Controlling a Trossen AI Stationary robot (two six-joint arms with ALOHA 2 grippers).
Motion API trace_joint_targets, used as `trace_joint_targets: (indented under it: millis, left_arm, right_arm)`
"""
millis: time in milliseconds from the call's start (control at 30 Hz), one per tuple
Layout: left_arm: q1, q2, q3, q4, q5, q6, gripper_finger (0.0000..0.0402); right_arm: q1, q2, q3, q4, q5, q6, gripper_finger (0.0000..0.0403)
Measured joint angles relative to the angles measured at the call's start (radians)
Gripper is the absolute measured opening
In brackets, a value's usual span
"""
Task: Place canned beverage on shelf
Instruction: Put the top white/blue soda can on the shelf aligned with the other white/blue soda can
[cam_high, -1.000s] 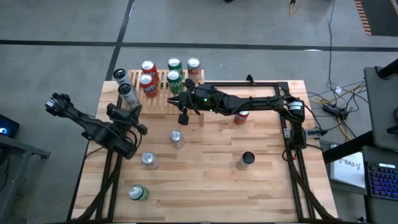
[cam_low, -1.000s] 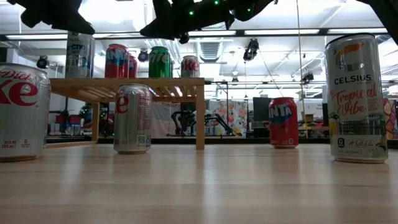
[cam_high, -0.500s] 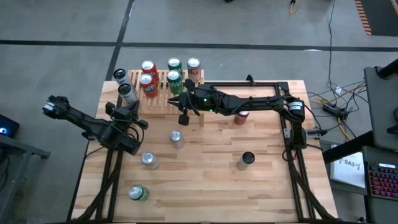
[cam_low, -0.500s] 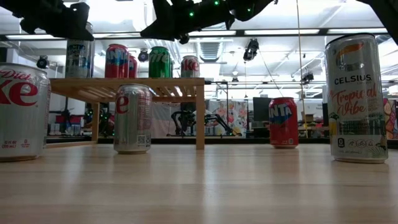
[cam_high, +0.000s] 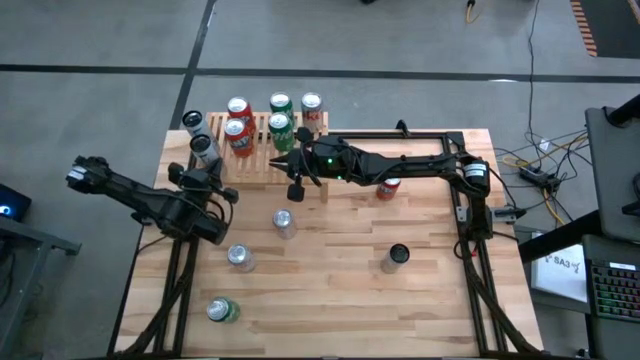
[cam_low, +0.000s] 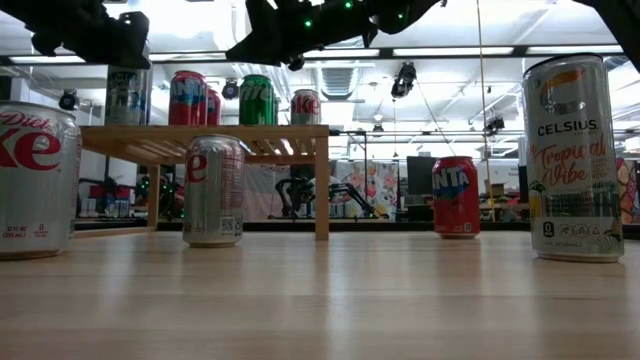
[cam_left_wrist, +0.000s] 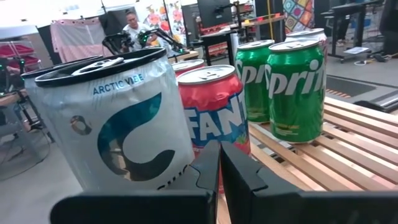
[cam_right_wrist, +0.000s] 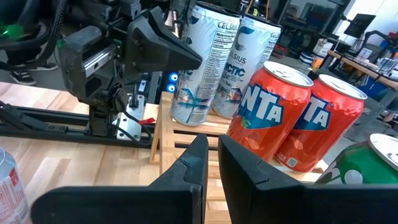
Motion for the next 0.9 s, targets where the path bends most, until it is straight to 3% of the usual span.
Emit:
trace_joint_targets:
  millis: [900]
  left_arm:
    - [0.030, -0.013, 0.000, -0.036, 0.015, 0.000, 0.0000]
  right_arm:
    - [0.000, 0.000, 0.000, -0.018, 0.000, 0.003, 0.0027]
